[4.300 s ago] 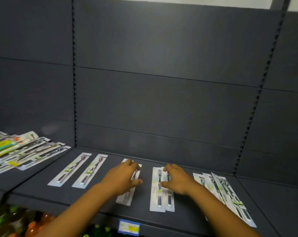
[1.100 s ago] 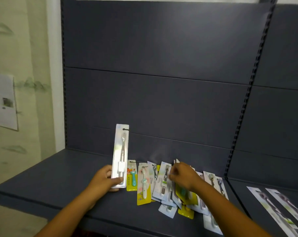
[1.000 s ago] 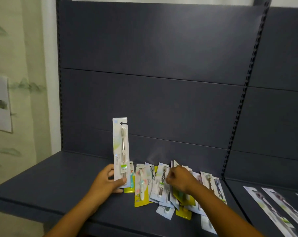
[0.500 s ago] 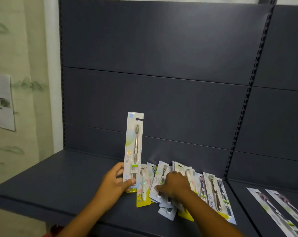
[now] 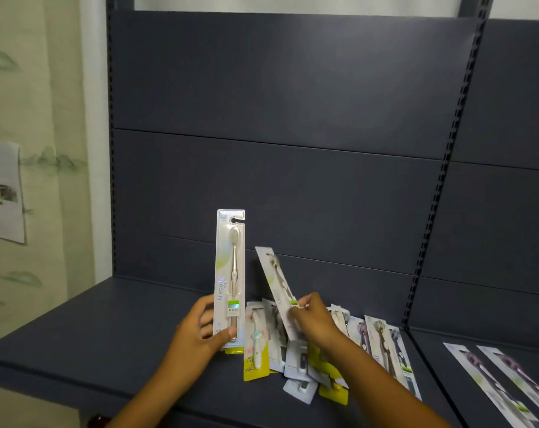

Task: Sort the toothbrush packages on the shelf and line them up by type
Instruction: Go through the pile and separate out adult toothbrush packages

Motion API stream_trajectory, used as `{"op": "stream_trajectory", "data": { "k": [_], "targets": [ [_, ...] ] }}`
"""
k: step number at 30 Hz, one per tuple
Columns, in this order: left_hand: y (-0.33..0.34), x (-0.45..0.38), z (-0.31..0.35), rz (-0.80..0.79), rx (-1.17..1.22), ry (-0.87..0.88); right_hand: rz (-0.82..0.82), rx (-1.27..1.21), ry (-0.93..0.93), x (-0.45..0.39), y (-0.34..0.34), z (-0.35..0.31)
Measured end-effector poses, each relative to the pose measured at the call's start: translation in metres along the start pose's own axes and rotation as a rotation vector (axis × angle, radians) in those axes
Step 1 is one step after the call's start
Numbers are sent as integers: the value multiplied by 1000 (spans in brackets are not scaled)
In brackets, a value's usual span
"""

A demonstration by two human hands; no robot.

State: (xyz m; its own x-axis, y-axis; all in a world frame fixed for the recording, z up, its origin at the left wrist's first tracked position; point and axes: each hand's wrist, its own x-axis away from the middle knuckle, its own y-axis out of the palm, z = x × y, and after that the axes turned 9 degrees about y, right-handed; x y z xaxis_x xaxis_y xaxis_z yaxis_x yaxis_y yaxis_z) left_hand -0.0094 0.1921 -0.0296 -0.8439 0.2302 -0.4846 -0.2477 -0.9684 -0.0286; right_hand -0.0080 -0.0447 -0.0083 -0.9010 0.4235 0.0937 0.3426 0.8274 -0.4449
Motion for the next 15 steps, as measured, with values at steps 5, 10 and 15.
{"op": "stream_trajectory", "data": {
  "k": [5,10,15],
  "targets": [
    [29,-3,4,-63,23,50,86,-255,-189,21,-36,8],
    [84,-5,20,-116,26,115,165,-416,-347,53,-88,26],
    [159,2,45,-176,79,167,261,-441,-418,83,-155,52]
  ]
}}
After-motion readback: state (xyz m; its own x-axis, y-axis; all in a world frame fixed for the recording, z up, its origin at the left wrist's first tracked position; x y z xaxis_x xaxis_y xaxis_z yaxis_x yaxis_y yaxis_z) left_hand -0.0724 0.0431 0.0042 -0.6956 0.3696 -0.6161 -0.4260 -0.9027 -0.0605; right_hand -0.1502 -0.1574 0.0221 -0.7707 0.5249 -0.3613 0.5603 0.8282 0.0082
